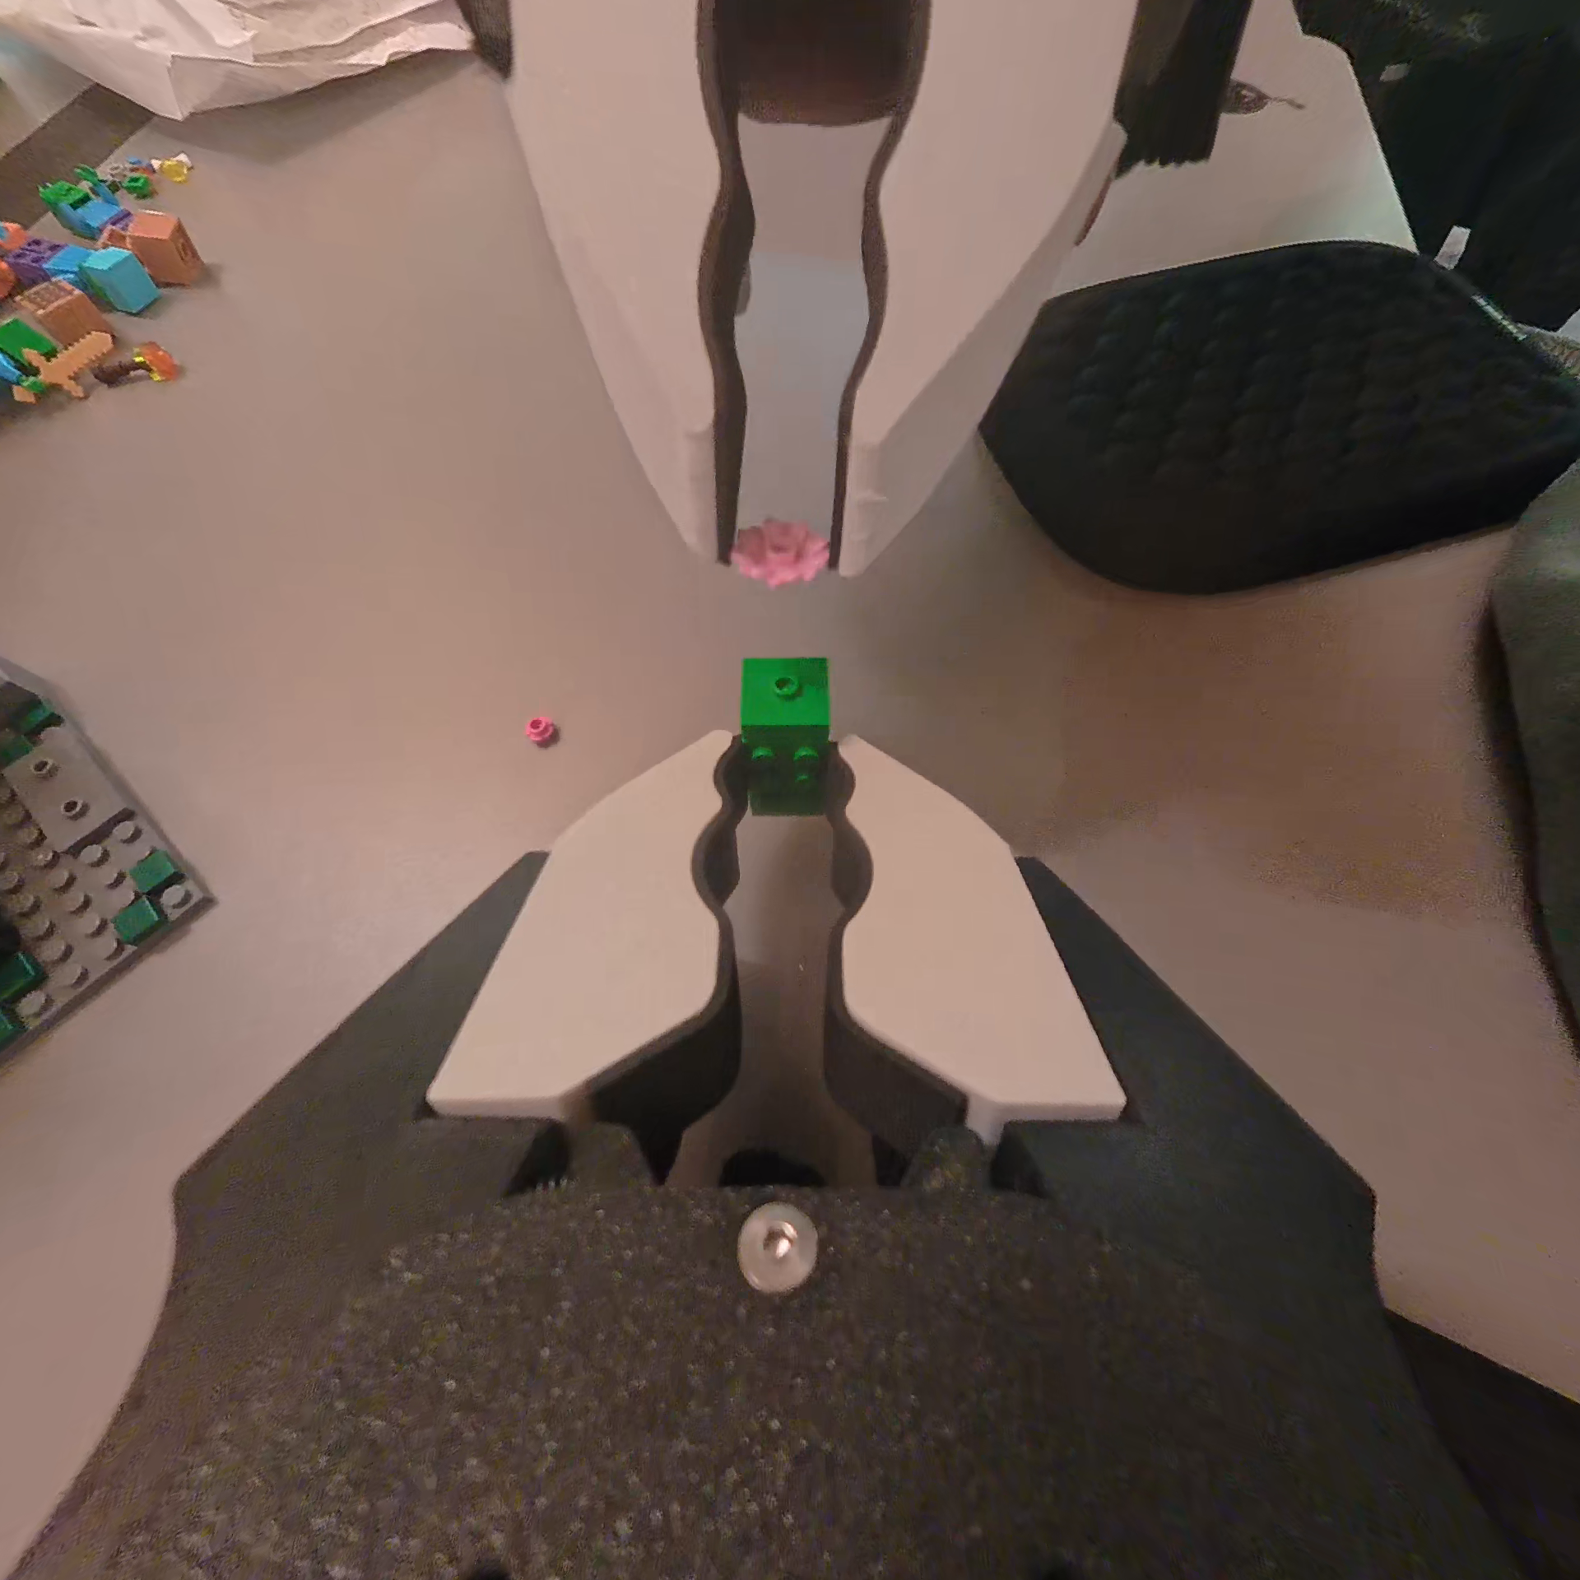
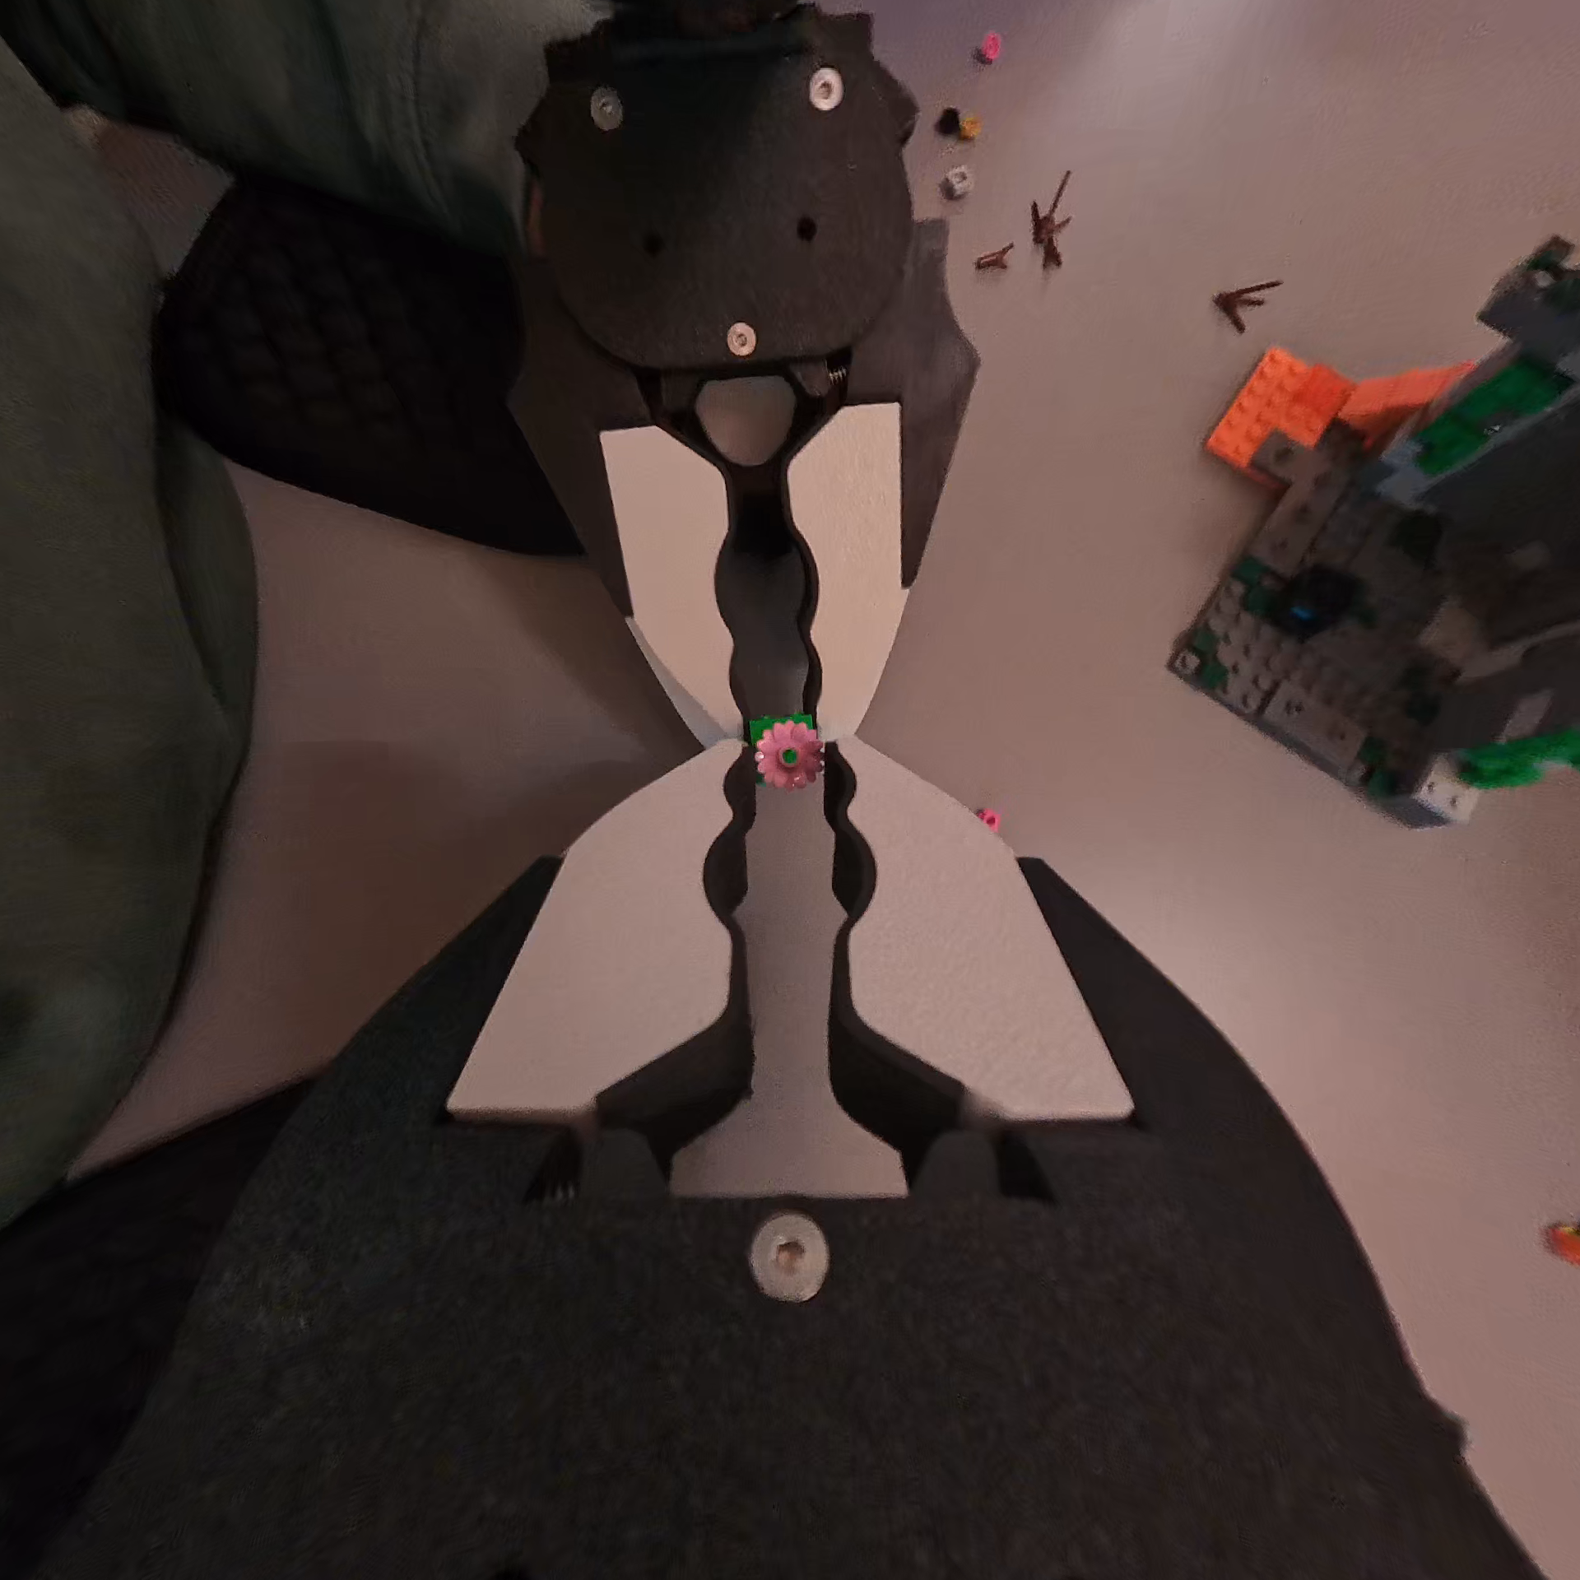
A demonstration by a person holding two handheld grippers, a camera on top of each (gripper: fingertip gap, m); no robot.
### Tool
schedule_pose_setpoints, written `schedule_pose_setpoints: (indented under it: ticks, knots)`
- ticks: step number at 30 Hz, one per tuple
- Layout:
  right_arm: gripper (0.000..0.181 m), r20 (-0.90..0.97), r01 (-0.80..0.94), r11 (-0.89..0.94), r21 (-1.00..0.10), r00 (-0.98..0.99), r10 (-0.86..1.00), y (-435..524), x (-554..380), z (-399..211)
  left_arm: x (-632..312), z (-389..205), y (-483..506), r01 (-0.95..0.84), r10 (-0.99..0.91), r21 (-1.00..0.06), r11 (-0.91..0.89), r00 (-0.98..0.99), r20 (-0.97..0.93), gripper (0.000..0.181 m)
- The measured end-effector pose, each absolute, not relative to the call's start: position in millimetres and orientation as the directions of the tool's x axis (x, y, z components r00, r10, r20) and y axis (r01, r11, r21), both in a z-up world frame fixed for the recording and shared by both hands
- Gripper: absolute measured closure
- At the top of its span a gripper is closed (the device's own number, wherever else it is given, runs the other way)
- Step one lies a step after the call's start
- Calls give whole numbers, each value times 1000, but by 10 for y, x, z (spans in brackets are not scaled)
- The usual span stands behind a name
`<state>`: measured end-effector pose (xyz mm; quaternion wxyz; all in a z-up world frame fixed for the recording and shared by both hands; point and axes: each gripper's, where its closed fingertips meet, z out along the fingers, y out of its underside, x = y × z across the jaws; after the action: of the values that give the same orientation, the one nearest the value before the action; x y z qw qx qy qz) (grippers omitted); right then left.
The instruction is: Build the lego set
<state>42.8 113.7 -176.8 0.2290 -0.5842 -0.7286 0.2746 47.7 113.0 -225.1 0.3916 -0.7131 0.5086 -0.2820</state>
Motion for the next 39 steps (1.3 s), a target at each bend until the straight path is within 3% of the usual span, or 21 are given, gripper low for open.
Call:
schedule_pose_setpoints:
  ticks: [8, 39]
  knots:
    - [166, 24, 779, 230, -584, -266, 964, 1116, 371, -1929, 486, -2232, 1111, -500, -949, -851, -162, 315, -4, 165]
    - [168, 13, 784, 242, -572, -286, 958, 1071, 353, -1953, 490, -2213, 1110, -488, -950, -857, -166, 313, 6, 165]
